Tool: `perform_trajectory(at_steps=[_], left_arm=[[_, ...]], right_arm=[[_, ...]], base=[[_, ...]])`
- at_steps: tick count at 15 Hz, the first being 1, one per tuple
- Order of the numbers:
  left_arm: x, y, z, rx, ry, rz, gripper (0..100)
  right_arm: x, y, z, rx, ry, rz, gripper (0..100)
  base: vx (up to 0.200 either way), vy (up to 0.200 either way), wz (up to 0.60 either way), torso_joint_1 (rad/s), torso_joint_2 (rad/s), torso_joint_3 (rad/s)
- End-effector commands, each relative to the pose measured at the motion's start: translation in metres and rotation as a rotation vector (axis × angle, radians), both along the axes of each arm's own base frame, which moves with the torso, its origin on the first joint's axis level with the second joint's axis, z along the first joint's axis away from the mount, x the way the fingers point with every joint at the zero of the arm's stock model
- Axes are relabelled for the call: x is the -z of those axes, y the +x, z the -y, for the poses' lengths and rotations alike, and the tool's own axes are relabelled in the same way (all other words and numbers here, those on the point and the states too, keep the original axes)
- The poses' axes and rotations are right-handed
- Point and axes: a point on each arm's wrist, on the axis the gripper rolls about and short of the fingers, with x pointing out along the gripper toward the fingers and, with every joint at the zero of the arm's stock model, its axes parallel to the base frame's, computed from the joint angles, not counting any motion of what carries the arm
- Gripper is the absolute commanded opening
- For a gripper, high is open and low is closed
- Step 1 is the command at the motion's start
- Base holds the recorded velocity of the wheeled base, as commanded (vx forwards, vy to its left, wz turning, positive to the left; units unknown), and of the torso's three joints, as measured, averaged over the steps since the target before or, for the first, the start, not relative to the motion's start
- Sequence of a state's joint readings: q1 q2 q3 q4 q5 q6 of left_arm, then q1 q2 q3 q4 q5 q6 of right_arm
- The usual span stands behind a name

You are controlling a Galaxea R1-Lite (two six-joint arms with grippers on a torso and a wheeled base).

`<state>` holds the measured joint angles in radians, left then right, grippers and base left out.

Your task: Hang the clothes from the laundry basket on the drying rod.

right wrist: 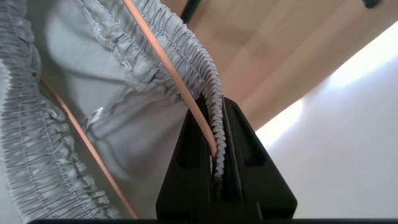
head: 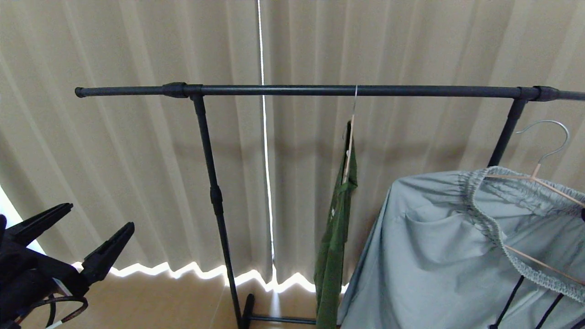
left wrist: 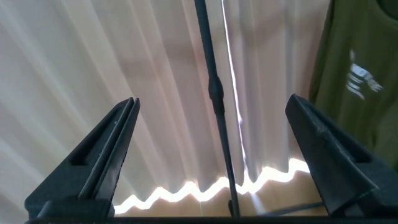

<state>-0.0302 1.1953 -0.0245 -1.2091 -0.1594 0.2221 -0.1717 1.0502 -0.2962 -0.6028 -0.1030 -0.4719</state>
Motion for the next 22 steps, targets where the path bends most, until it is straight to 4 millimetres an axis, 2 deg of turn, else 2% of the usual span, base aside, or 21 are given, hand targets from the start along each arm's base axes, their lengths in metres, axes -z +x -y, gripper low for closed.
perform_trajectory(at_steps=[1,4,8,11,15,17,22], left_arm=[[0.0,0.0,0.0,-0.001,0.0,0.0,100],[-0.003,-0.005,0.0,-0.001,0.001,0.03,100],[-0.018,-0.009,-0.001,-0.005,-0.006,0.11,100],[-0.023,-0.012,-0.002,-0.019,-0.021,0.141,100],[-0.023,-0.011,-0.003,-0.025,-0.021,0.136,100],[-0.022,-0.011,-0.003,-0.027,-0.021,0.132,100],[-0.021,-0.012,-0.003,-0.025,-0.019,0.124,100]], right_arm=[[-0.001,0.001,0.0,0.0,0.001,0.003,0],[-0.01,0.005,0.001,0.018,0.121,0.062,0],[-0.026,0.041,0.007,0.024,0.099,0.052,0],[-0.039,0.076,0.013,0.07,0.086,0.055,0],[-0.032,0.105,0.019,0.14,0.021,-0.009,0],[-0.028,0.11,0.018,0.148,-0.021,-0.043,0],[-0.019,0.106,0.007,0.1,-0.037,-0.077,0]], base=[[0.2,0.0,0.0,-0.002,0.0,-0.002],[0.067,0.0,0.0,0.001,0.0,-0.001],[0.0,0.0,0.0,0.0,0.0,0.0],[0.0,0.0,0.0,0.0,0.0,0.0],[0.0,0.0,0.0,0.0,0.0,0.0],[0.0,0.0,0.0,0.0,0.0,0.0],[0.0,0.0,0.0,0.0,0.0,0.0]])
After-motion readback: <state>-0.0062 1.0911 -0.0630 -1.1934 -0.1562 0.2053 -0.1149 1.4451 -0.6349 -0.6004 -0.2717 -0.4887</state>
